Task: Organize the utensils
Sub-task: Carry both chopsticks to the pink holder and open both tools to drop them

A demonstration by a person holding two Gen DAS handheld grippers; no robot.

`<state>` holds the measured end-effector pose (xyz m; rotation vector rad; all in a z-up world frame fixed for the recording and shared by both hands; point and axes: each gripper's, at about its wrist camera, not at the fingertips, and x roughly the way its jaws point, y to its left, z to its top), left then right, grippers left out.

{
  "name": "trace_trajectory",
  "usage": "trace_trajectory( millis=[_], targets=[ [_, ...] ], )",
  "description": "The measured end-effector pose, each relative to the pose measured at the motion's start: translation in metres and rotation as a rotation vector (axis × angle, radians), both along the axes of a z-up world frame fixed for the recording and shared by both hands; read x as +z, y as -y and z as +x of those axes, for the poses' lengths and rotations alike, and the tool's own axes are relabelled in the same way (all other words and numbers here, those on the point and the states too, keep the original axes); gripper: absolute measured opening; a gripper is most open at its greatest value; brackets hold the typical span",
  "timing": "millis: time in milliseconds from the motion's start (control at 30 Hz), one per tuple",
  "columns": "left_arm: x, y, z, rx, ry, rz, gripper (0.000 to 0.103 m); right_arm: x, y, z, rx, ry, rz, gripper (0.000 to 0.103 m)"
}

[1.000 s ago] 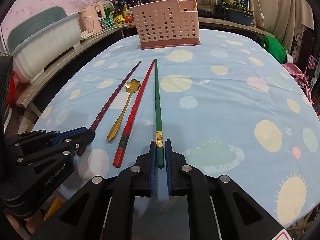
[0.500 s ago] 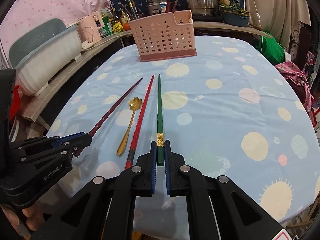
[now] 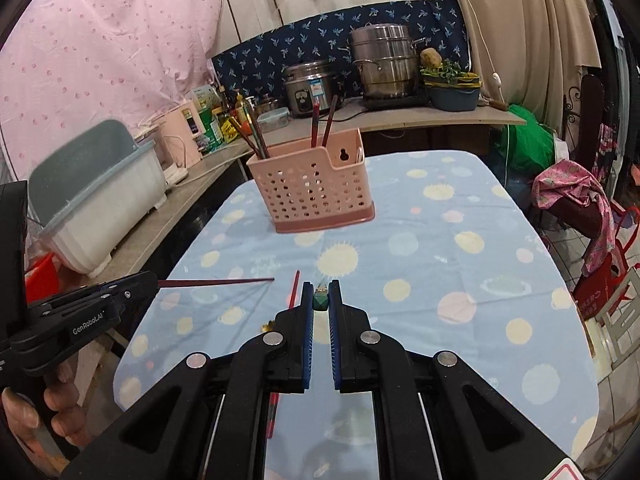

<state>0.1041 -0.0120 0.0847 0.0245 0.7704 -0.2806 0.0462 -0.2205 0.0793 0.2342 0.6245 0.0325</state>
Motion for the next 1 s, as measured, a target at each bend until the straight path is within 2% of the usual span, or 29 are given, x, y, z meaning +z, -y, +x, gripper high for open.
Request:
trace_trajectory(
  millis=[167,400,667,1000],
  targets=[
    [0.031,0.0,0.03,0.029,0.061,-0.015,0.007,0.021,0.013,0.023,-0.01,0.036,0.009,0.007],
    [0.062,0.003,0.078,0.052,0.082,-0.038,0.007,0.05,0.025,0.055,-0.018,0.092,0.013,0.007],
    [0.107,0.006,0.113,0.055,0.137,-0.081,0.007,0.098,0.038,0.091,0.002,0.183,0.087,0.007],
    [0.174,0.019,0.161,0.065,0.254,-0.137,0.007,0.157,0.053,0.154,-0.008,0.319,0.181,0.007]
  ],
)
